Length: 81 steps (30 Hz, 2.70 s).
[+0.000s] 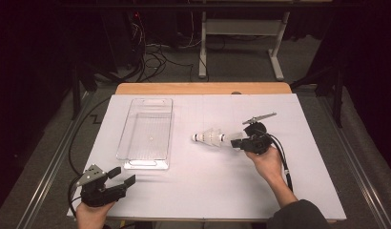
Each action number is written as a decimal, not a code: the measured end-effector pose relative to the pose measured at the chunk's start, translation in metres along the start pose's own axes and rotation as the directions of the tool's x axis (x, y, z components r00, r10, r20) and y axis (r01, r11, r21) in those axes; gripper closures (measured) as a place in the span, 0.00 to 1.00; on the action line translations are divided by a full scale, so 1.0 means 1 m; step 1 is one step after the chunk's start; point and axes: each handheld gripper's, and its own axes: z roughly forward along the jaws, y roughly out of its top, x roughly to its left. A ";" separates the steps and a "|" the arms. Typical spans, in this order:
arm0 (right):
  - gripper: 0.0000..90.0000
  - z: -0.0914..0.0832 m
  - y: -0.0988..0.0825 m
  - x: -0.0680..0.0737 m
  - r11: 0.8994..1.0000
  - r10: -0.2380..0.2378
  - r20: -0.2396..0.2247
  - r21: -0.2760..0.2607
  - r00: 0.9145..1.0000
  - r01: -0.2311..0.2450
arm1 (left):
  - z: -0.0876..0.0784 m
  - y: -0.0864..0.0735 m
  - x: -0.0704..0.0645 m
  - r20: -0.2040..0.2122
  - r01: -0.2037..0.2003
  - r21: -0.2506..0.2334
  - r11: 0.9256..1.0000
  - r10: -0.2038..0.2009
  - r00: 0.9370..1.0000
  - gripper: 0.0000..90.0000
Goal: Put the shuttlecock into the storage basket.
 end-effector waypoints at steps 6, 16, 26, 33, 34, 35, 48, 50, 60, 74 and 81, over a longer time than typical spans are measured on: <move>1.00 0.005 0.002 -0.001 1.000 0.007 -0.014 0.006 1.000 -0.007 | 0.000 0.000 0.000 0.000 0.000 0.003 1.000 0.000 1.000 0.34; 1.00 0.008 0.006 0.002 1.000 -0.011 -0.028 0.012 1.000 0.011 | 0.001 0.000 0.000 -0.002 -0.001 0.007 1.000 0.001 1.000 0.34; 1.00 0.014 0.011 0.007 0.999 -0.024 -0.045 0.023 0.999 0.025 | 0.001 0.000 0.000 -0.001 -0.001 0.008 1.000 0.001 1.000 0.34; 1.00 0.017 0.015 0.010 0.999 -0.035 -0.051 0.027 0.998 0.036 | 0.001 0.000 0.000 0.001 -0.001 0.009 1.000 0.001 1.000 0.34; 1.00 0.018 0.015 0.010 0.999 -0.036 -0.053 0.028 0.998 0.038 | 0.001 0.000 0.000 0.000 -0.001 0.010 1.000 0.001 1.000 0.34; 1.00 0.018 0.016 0.010 0.999 -0.038 -0.054 0.031 0.998 0.039 | 0.001 0.000 0.000 0.001 -0.001 0.010 1.000 0.001 1.000 0.34; 1.00 0.024 0.019 0.013 0.998 -0.042 -0.069 0.035 0.997 0.045 | 0.001 0.000 0.000 0.001 -0.002 0.012 1.000 0.002 1.000 0.34; 1.00 0.025 0.019 0.012 0.998 -0.044 -0.072 0.038 0.996 0.047 | 0.001 0.000 0.000 0.001 -0.001 0.012 1.000 0.001 1.000 0.34; 1.00 0.030 0.020 0.012 0.998 -0.045 -0.078 0.033 0.996 0.048 | 0.001 0.000 0.000 0.001 -0.002 0.015 1.000 0.002 1.000 0.34; 1.00 0.035 0.022 0.010 0.999 -0.034 -0.077 0.037 0.996 0.037 | 0.001 0.000 0.001 0.003 -0.001 0.015 1.000 0.001 1.000 0.34; 0.98 0.034 0.022 0.010 0.999 -0.031 -0.067 0.031 0.997 0.033 | 0.001 0.000 0.000 0.004 -0.004 0.016 1.000 0.004 1.000 0.34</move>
